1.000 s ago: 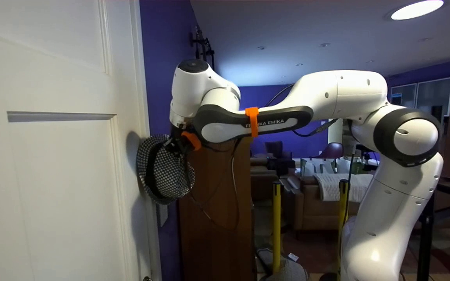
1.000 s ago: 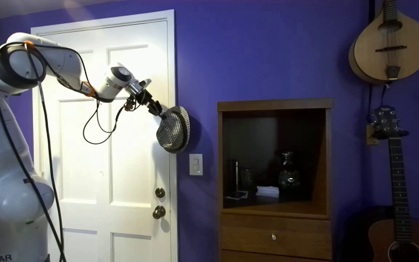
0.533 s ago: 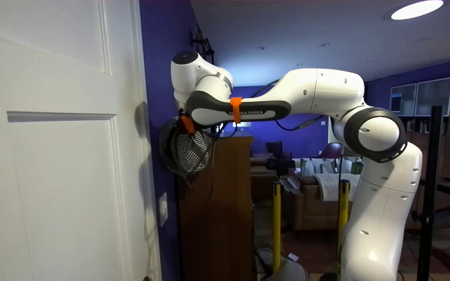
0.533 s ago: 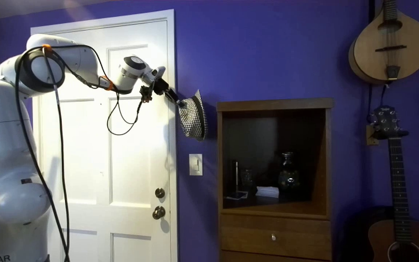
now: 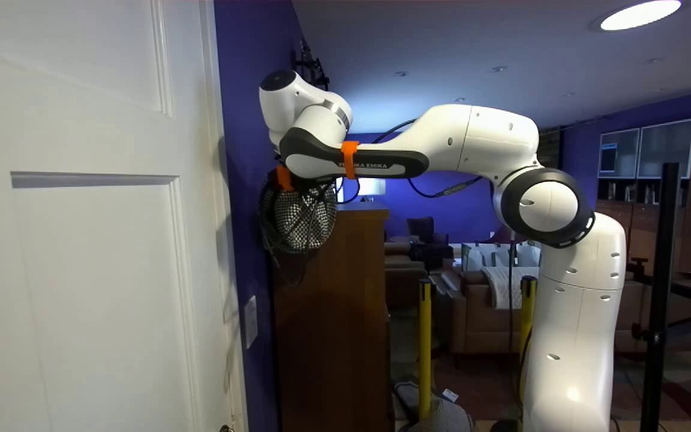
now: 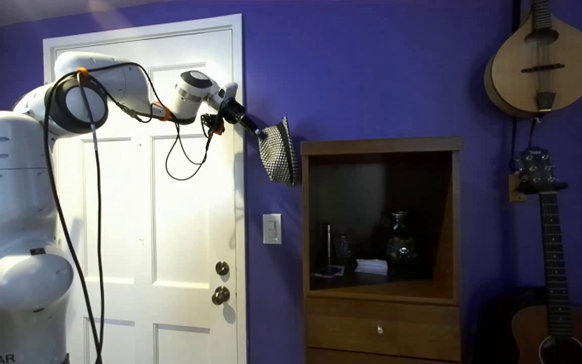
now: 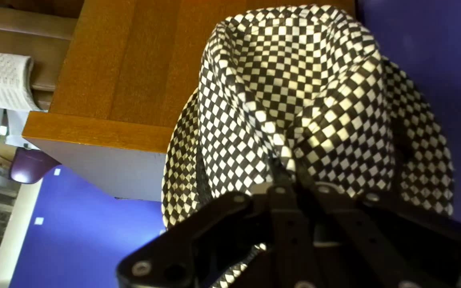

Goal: Put the hat on top of the shelf

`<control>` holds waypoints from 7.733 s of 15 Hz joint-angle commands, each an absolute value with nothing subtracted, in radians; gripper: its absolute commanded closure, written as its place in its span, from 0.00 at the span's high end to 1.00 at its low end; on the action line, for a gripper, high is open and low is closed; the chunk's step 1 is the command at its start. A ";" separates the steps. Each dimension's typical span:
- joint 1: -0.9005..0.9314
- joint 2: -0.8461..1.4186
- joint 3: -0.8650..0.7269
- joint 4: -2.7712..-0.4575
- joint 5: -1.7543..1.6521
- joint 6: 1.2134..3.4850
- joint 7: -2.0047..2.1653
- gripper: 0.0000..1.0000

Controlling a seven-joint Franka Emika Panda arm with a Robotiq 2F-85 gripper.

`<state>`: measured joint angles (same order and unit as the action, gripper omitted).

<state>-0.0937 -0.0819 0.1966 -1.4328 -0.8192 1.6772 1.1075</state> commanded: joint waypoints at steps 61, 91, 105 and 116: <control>-0.120 0.510 -0.414 -0.606 -0.628 1.950 2.741 0.03; -0.072 0.365 -0.199 -0.523 -0.369 1.233 1.708 1.00; -0.047 0.437 -0.156 -0.332 -0.369 1.293 1.059 1.00; -0.034 0.387 -0.177 -0.426 -0.374 1.383 1.008 1.00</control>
